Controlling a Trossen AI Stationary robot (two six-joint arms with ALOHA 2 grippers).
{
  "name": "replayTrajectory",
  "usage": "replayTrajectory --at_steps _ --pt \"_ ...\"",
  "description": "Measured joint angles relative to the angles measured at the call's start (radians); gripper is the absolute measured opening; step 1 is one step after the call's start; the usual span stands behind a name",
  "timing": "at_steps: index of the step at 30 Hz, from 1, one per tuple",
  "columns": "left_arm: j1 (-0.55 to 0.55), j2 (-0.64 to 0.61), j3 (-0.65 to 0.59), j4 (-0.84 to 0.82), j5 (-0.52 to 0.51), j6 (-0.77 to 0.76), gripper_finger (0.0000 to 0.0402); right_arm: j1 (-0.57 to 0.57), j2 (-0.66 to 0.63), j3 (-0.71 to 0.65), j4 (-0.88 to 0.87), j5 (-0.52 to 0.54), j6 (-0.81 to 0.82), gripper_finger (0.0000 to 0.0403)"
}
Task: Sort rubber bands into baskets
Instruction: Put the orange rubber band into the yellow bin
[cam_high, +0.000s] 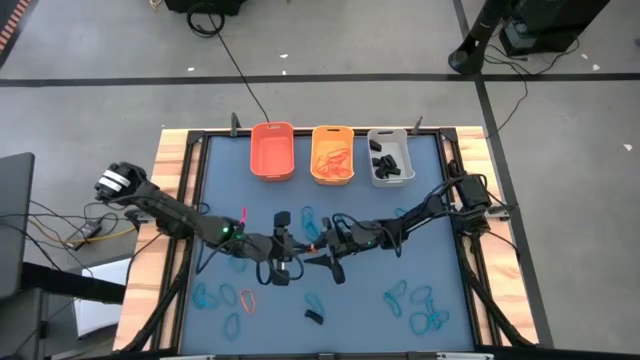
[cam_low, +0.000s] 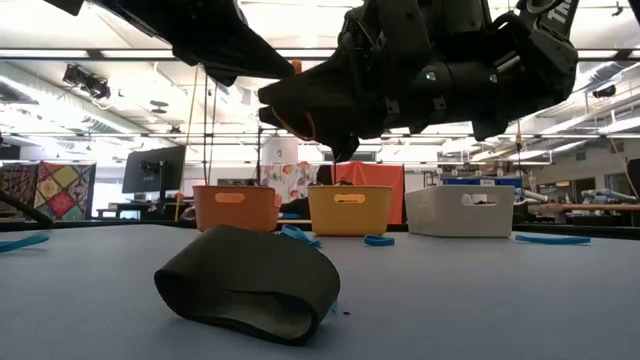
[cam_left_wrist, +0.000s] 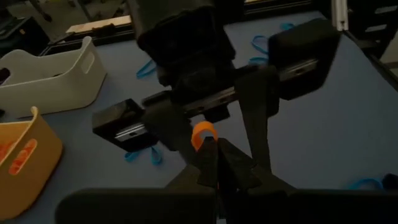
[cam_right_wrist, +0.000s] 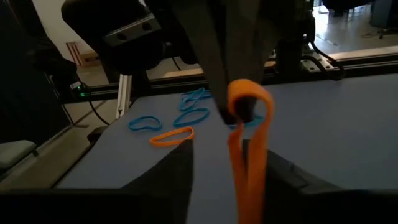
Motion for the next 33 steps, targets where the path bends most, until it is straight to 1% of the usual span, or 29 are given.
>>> replayTrajectory --at_steps 6,7,8,10,12,15,20,24,29,33 --pt "0.003 0.000 0.000 -0.001 -0.034 -0.007 0.0007 0.000 0.000 0.000 -0.002 0.002 0.025 0.0035" --pt "0.003 0.000 0.000 -0.001 -0.043 -0.026 0.0007 0.000 0.000 0.000 -0.002 0.001 0.022 0.0020" --pt "0.004 0.000 0.000 -0.001 -0.058 -0.047 0.0007 0.000 0.000 0.000 -0.002 0.001 0.019 0.0013" --pt "0.009 0.000 0.000 -0.008 -0.078 -0.082 0.0007 0.000 0.000 0.000 -0.002 0.009 0.029 0.0014" --pt "0.014 0.000 0.000 -0.034 -0.078 -0.083 0.0010 -0.001 0.000 0.000 -0.015 0.021 0.052 0.0018" --pt "0.025 0.000 0.000 -0.087 -0.080 -0.083 0.0023 -0.011 0.000 0.000 -0.048 0.029 0.068 0.0010" --pt "0.053 0.000 0.000 -0.147 -0.077 -0.139 0.0054 -0.042 0.000 0.000 -0.105 0.052 0.122 0.0008" --pt "0.074 0.000 -0.008 -0.175 -0.051 -0.179 0.0087 -0.077 -0.007 -0.001 -0.191 0.053 0.157 0.0008" --pt "0.099 -0.022 -0.064 -0.175 0.002 -0.237 0.0127 -0.133 -0.071 -0.002 -0.354 0.067 0.133 0.0007" --pt "0.100 -0.051 -0.136 -0.149 0.017 -0.280 0.0142 -0.195 -0.139 -0.002 -0.423 0.072 0.069 0.0007"
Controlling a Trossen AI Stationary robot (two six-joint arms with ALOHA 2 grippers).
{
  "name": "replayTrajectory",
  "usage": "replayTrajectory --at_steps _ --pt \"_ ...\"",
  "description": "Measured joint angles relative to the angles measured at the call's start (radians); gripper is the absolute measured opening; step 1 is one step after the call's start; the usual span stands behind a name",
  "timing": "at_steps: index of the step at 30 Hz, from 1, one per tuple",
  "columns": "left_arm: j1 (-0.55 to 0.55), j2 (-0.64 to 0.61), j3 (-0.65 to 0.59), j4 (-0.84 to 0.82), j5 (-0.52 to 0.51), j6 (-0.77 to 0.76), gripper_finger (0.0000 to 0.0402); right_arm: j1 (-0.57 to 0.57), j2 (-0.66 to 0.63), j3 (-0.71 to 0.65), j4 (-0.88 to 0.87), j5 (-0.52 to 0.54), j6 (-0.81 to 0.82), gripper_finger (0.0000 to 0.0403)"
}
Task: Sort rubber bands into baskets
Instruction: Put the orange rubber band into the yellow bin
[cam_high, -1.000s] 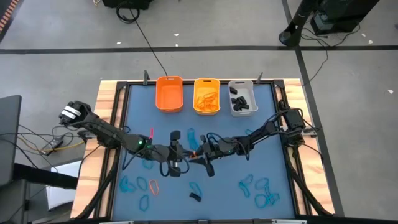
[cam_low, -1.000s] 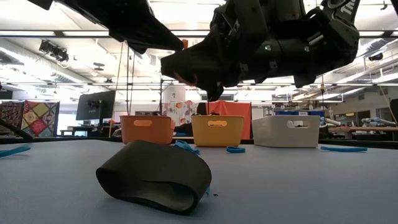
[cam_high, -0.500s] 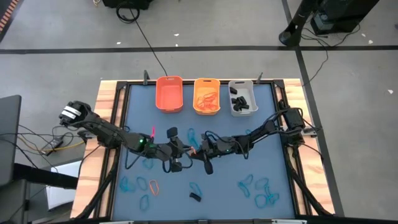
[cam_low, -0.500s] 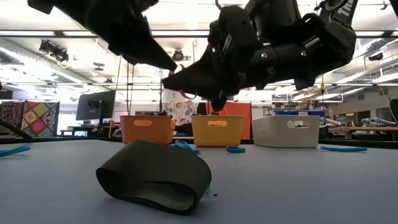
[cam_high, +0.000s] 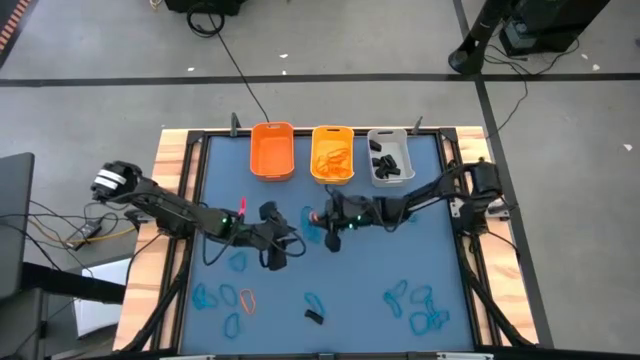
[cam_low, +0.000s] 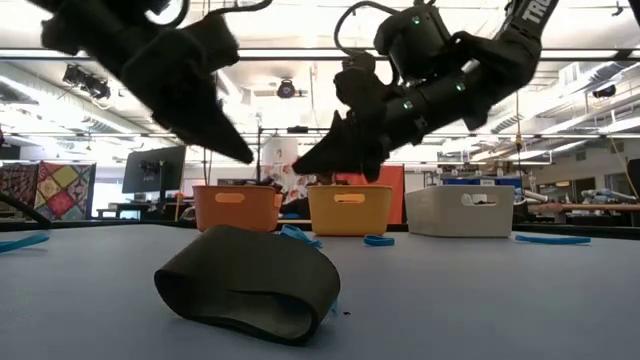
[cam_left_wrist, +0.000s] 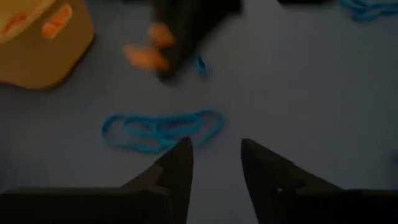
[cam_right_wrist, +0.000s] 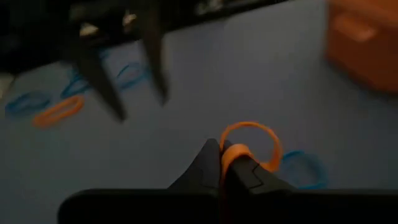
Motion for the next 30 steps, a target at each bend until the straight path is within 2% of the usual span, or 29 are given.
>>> replayTrajectory --at_steps 4,11,22,30 --pt "-0.009 -0.030 -0.079 0.091 0.001 -0.044 0.0142 -0.084 -0.039 0.000 -0.005 0.004 -0.050 0.0009" --pt "-0.028 -0.072 -0.227 0.255 0.001 -0.137 0.0142 -0.271 -0.026 0.000 -0.020 0.013 -0.024 0.0009" --pt "-0.146 -0.073 -0.273 0.226 0.002 -0.274 0.0142 -0.443 -0.027 0.000 0.017 0.045 -0.072 0.0010" --pt "-0.179 -0.073 -0.273 0.213 -0.070 -0.246 0.0142 -0.490 -0.026 0.000 0.008 -0.051 -0.019 0.0049"
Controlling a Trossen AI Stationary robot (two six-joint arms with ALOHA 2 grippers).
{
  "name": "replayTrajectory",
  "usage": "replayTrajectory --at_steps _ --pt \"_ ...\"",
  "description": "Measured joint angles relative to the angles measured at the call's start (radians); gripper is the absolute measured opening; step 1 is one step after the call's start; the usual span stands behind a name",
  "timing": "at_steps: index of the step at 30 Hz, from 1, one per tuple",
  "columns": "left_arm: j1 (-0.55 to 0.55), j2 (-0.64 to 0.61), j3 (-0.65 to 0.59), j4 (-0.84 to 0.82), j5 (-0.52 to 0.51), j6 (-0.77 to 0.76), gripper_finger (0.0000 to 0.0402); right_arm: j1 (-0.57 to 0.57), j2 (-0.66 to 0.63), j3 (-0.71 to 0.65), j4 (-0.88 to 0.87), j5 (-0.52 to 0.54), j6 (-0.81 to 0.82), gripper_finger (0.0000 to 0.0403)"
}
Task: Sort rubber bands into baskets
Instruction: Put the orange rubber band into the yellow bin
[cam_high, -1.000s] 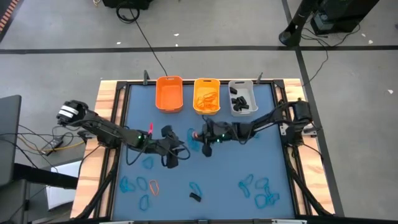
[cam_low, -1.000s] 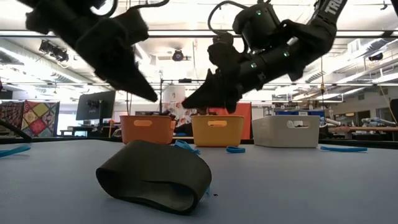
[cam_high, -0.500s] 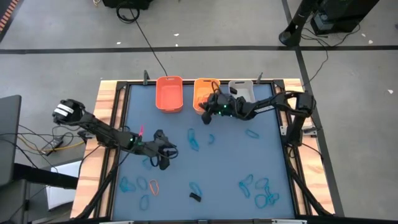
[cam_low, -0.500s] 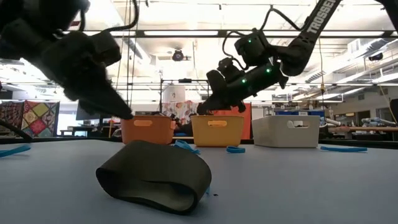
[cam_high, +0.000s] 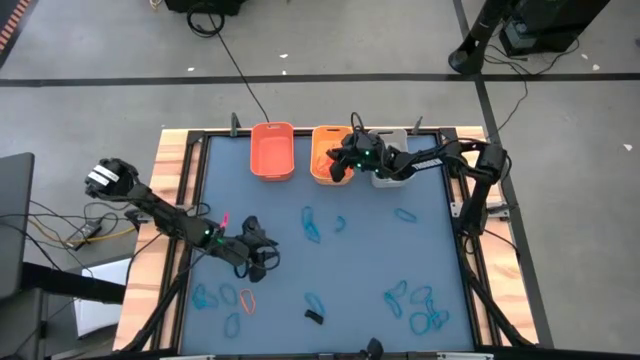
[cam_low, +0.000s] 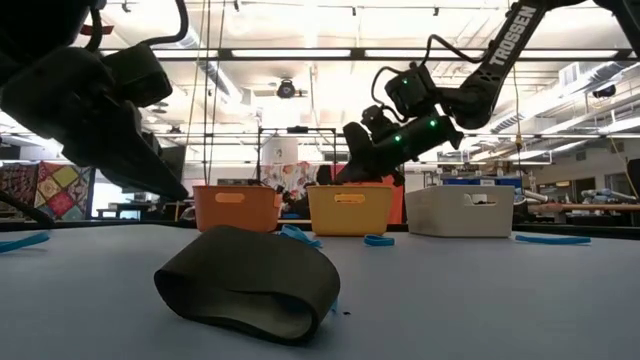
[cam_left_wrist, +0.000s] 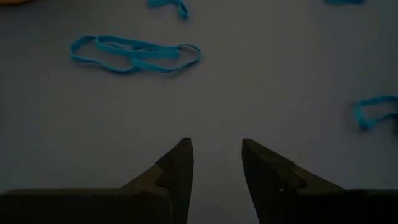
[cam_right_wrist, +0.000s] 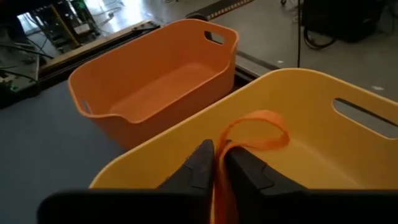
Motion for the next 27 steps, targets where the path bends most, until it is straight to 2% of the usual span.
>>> replayTrajectory --at_steps 3,7,17,20,23,27 --pt "0.000 0.000 0.000 0.000 0.000 0.003 0.0142 0.000 0.001 0.000 -0.007 -0.013 -0.009 0.0077" --pt "0.000 0.000 0.000 0.000 0.007 0.060 0.0142 0.003 0.001 0.000 0.017 -0.080 -0.010 0.0127" --pt "0.000 0.000 0.000 0.000 0.057 0.055 0.0142 -0.002 0.001 0.001 0.000 -0.059 -0.014 0.0262" --pt "0.000 0.000 0.000 0.000 0.058 0.042 0.0142 -0.001 0.001 0.069 -0.213 -0.087 -0.107 0.0278" --pt "0.006 0.000 0.000 0.000 0.060 0.010 0.0142 0.001 0.001 0.167 -0.460 -0.017 -0.227 0.0279" --pt "0.013 0.000 0.000 -0.007 0.082 0.002 0.0142 0.016 0.001 0.283 -0.622 0.033 -0.267 0.0272"
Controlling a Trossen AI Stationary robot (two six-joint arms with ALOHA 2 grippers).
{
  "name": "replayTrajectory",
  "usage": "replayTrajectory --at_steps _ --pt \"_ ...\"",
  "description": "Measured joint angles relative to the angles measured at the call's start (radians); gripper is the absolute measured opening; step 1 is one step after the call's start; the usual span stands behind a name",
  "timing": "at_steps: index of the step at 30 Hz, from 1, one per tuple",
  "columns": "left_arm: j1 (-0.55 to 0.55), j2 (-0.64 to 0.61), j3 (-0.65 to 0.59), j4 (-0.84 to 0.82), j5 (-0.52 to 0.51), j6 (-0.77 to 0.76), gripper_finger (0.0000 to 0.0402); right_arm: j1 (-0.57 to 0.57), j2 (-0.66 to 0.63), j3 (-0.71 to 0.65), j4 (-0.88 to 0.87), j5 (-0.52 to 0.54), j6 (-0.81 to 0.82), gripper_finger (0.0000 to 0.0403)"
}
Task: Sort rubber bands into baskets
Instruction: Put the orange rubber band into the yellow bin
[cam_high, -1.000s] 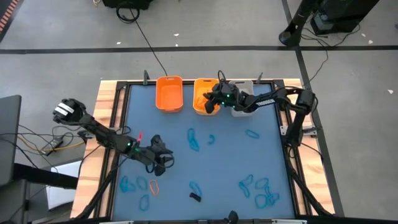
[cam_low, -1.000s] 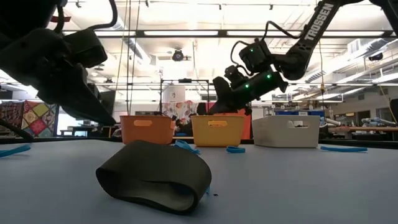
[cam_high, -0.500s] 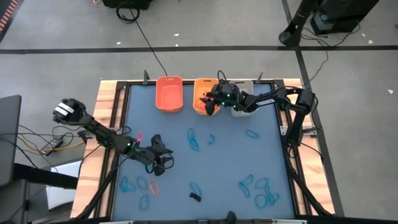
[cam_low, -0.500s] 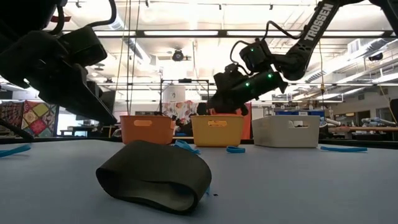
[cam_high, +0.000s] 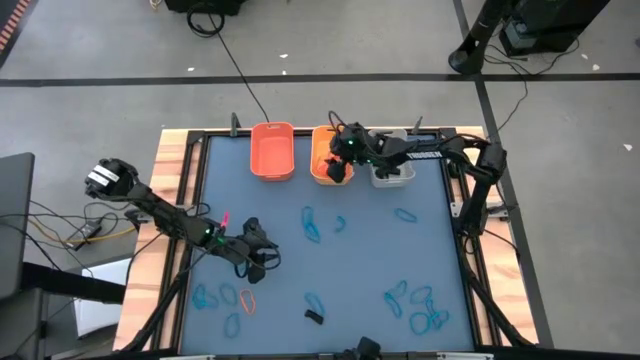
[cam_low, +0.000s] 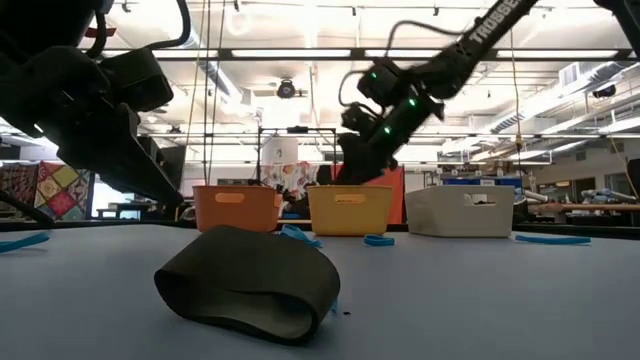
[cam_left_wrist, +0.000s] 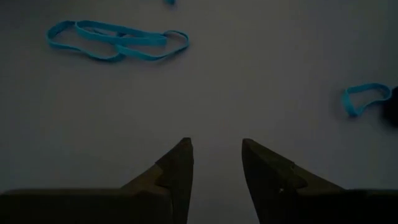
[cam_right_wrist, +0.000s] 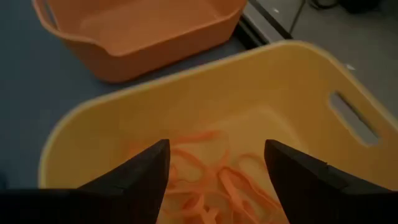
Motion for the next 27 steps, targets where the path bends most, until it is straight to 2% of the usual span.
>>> replayTrajectory --at_steps 4,8,13,21,27 --pt "0.000 0.000 0.000 -0.015 0.045 -0.018 0.0142 0.020 0.000 0.075 -0.117 0.040 0.055 0.0267" --pt "0.001 -0.001 0.000 -0.078 0.078 -0.070 0.0142 0.044 -0.006 0.090 -0.161 0.047 0.102 0.0263" --pt "-0.001 -0.002 0.000 -0.191 0.213 -0.134 0.0142 0.103 -0.040 0.091 -0.203 0.099 0.134 0.0247" --pt "-0.052 -0.006 0.018 -0.279 0.356 -0.151 0.0142 0.286 -0.116 0.068 -0.279 0.213 0.204 0.0222" --pt "-0.131 -0.002 0.126 -0.482 0.444 -0.102 0.0142 0.441 -0.136 0.068 -0.307 0.270 0.275 0.0215"
